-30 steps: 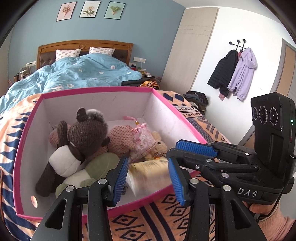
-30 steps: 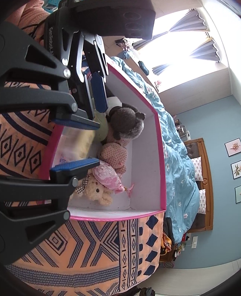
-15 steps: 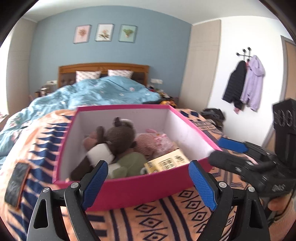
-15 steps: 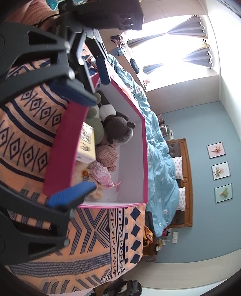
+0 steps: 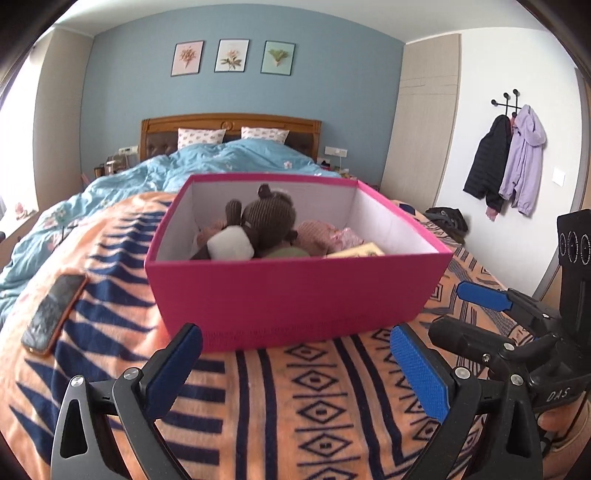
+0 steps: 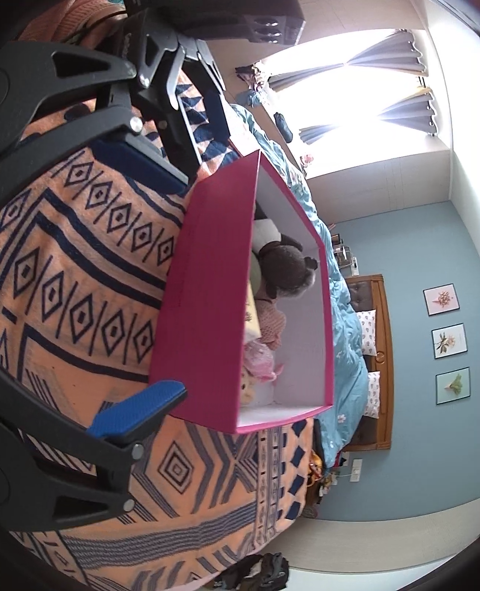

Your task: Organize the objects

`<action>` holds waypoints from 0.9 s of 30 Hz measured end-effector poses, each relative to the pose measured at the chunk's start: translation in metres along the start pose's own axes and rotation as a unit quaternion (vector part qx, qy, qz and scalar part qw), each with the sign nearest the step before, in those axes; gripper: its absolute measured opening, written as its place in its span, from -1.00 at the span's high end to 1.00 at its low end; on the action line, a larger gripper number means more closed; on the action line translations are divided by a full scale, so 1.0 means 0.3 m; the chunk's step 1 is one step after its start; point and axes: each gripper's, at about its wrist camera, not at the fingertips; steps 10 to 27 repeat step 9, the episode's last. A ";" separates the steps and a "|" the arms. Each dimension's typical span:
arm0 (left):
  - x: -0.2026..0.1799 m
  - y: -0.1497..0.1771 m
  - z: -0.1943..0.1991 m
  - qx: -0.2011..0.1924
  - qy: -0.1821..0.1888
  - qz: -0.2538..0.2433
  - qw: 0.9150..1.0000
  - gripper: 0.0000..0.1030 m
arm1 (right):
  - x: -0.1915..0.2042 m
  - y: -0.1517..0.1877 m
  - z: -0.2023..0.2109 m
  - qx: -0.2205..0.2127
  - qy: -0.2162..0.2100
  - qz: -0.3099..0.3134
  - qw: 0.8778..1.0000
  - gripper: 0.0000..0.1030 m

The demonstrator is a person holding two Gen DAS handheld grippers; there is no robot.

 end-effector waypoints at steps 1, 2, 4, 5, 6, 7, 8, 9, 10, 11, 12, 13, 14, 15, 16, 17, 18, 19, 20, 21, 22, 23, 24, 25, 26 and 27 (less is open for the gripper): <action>0.002 0.006 -0.001 0.002 -0.002 0.002 1.000 -1.00 | -0.003 0.008 -0.003 0.002 0.000 -0.004 1.000 -0.97; 0.002 0.009 -0.004 0.004 -0.004 0.003 1.000 -1.00 | -0.004 0.014 -0.005 0.004 0.000 -0.006 1.000 -0.97; 0.000 0.016 -0.003 0.005 -0.008 0.002 1.000 -1.00 | -0.001 0.022 -0.005 0.008 0.004 -0.005 1.000 -0.97; 0.000 0.019 -0.003 0.005 -0.010 0.003 1.000 -1.00 | 0.001 0.027 -0.004 0.008 0.005 -0.004 1.000 -0.97; -0.001 0.023 -0.003 0.005 -0.012 0.004 1.000 -1.00 | 0.003 0.030 -0.003 0.009 0.004 -0.004 1.000 -0.97; -0.003 0.026 -0.002 0.003 -0.014 0.002 1.000 -1.00 | 0.003 0.032 -0.002 0.009 0.003 -0.005 1.000 -0.97; -0.005 0.024 -0.003 0.005 -0.015 0.001 1.000 -1.00 | 0.004 0.032 -0.002 0.008 0.002 -0.006 1.000 -0.97; -0.005 0.024 -0.006 0.011 -0.016 0.003 1.000 -1.00 | 0.003 0.032 -0.002 0.009 0.002 -0.007 1.000 -0.97; -0.005 0.024 -0.006 0.011 -0.016 0.003 1.000 -1.00 | 0.003 0.032 -0.002 0.009 0.002 -0.007 1.000 -0.97; -0.005 0.024 -0.006 0.011 -0.016 0.003 1.000 -1.00 | 0.003 0.032 -0.002 0.009 0.002 -0.007 1.000 -0.97; -0.005 0.024 -0.006 0.011 -0.016 0.003 1.000 -1.00 | 0.003 0.032 -0.002 0.009 0.002 -0.007 1.000 -0.97; -0.005 0.024 -0.006 0.011 -0.016 0.003 1.000 -1.00 | 0.003 0.032 -0.002 0.009 0.002 -0.007 1.000 -0.97; -0.005 0.024 -0.006 0.011 -0.016 0.003 1.000 -1.00 | 0.003 0.032 -0.002 0.009 0.002 -0.007 1.000 -0.97; -0.005 0.024 -0.006 0.011 -0.016 0.003 1.000 -1.00 | 0.003 0.032 -0.002 0.009 0.002 -0.007 1.000 -0.97; -0.005 0.024 -0.006 0.011 -0.016 0.003 1.000 -1.00 | 0.003 0.032 -0.002 0.009 0.002 -0.007 1.000 -0.97; -0.005 0.024 -0.006 0.011 -0.016 0.003 1.000 -1.00 | 0.003 0.032 -0.002 0.009 0.002 -0.007 1.000 -0.97; -0.005 0.024 -0.006 0.011 -0.016 0.003 1.000 -1.00 | 0.003 0.032 -0.002 0.009 0.002 -0.007 1.000 -0.97; -0.005 0.024 -0.006 0.011 -0.016 0.003 1.000 -1.00 | 0.003 0.032 -0.002 0.009 0.002 -0.007 1.000 -0.97; -0.005 0.024 -0.006 0.011 -0.016 0.003 1.000 -1.00 | 0.003 0.032 -0.002 0.009 0.002 -0.007 1.000 -0.97; -0.005 0.024 -0.006 0.011 -0.016 0.003 1.000 -1.00 | 0.003 0.032 -0.002 0.009 0.002 -0.007 1.000 -0.97; -0.005 0.024 -0.006 0.011 -0.016 0.003 1.000 -1.00 | 0.003 0.032 -0.002 0.009 0.002 -0.007 1.000 -0.97; -0.005 0.024 -0.006 0.011 -0.016 0.003 1.000 -1.00 | 0.003 0.032 -0.002 0.009 0.002 -0.007 1.000 -0.97; -0.005 0.024 -0.006 0.011 -0.016 0.003 1.000 -1.00 | 0.003 0.032 -0.002 0.009 0.002 -0.007 1.000 -0.97; -0.005 0.024 -0.006 0.011 -0.016 0.003 1.000 -1.00 | 0.003 0.032 -0.002 0.009 0.002 -0.007 1.000 -0.97; -0.005 0.024 -0.006 0.011 -0.016 0.003 1.000 -1.00 | 0.003 0.032 -0.002 0.009 0.002 -0.007 1.000 -0.97; -0.005 0.024 -0.006 0.011 -0.016 0.003 1.000 -1.00 | 0.003 0.032 -0.002 0.009 0.002 -0.007 1.000 -0.97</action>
Point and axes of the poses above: each gripper's, at about its wrist camera, not at the fingertips, and z roughly against the way its jaws point, x to its left, y to its underside, and after that the axes turned 10 degrees about z, right-handed
